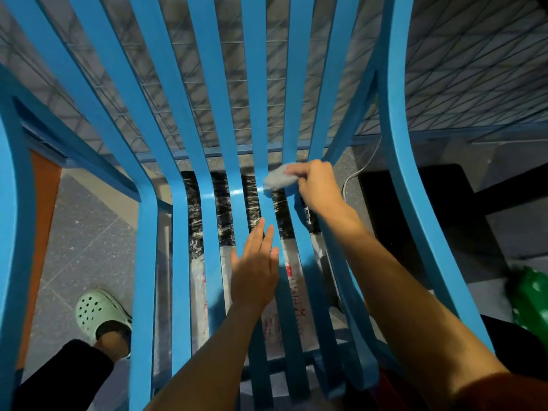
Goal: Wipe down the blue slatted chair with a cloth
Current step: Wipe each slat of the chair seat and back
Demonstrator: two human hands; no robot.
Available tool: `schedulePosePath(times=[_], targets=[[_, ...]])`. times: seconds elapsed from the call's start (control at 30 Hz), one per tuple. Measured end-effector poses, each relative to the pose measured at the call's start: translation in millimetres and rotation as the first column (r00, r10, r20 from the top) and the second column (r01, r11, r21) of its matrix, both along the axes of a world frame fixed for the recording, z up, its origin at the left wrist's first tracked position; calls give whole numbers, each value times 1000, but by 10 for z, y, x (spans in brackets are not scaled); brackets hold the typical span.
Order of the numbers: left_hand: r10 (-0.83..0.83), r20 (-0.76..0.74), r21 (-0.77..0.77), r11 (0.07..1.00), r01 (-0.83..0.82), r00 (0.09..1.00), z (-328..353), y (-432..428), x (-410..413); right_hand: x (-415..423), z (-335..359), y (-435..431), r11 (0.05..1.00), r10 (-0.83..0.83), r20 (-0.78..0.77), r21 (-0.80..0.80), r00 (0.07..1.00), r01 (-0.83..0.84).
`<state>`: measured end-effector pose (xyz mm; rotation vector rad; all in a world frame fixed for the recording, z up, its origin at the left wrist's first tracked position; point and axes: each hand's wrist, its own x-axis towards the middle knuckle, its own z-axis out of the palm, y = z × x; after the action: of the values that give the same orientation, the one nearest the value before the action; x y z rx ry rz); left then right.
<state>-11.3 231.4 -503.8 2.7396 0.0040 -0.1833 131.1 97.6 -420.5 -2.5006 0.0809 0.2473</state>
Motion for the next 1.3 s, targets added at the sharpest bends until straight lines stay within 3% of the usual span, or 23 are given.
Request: schedulePosePath(times=[0.13,0.3,0.37,0.47,0.53,0.67,0.77,0.9,1.03,1.23,1.3], targets=[[-10,14,8,1000,10,1000,-1,0,-6,-380,-331,-103,996,14,-158,-80,987,-27],[-23,-3,-6,1000,23,1000,-2,10,-8,-648,-48,-252,989,88,-380,-79,921,-127],[-24,4,-28,999,24,1000,8,-13,-22,-605,20,-275,998,38,-298,-27,954,-48],[-27,18,1,1000,27,999,7,10,-29,-410,24,-212,991,-115,-27,66,993,116],[-36,22,31,999,36,999,9,16,-2,-328,-53,-148,994,-96,22,58,995,94],[-51,9,16,999,51,999,-15,25,-38,-493,-331,-76,987,135,-123,-70,983,-144],[-65,-27,26,997,66,997,17,10,-21,-742,-461,-133,993,95,-141,-60,985,-105],[-48,-159,-115,993,30,986,60,25,18,-1161,-475,-172,990,80,-174,-105,981,-99],[-122,-194,-81,991,108,973,193,61,5,-1536,-377,-178,965,212,-235,-106,949,-242],[-168,-267,-51,986,160,949,333,24,-454,-2183,-320,-295,987,130,-252,-60,959,-149],[-145,-268,-85,988,126,953,341,-27,-658,-2431,-248,-333,974,179,-231,-93,956,-204]])
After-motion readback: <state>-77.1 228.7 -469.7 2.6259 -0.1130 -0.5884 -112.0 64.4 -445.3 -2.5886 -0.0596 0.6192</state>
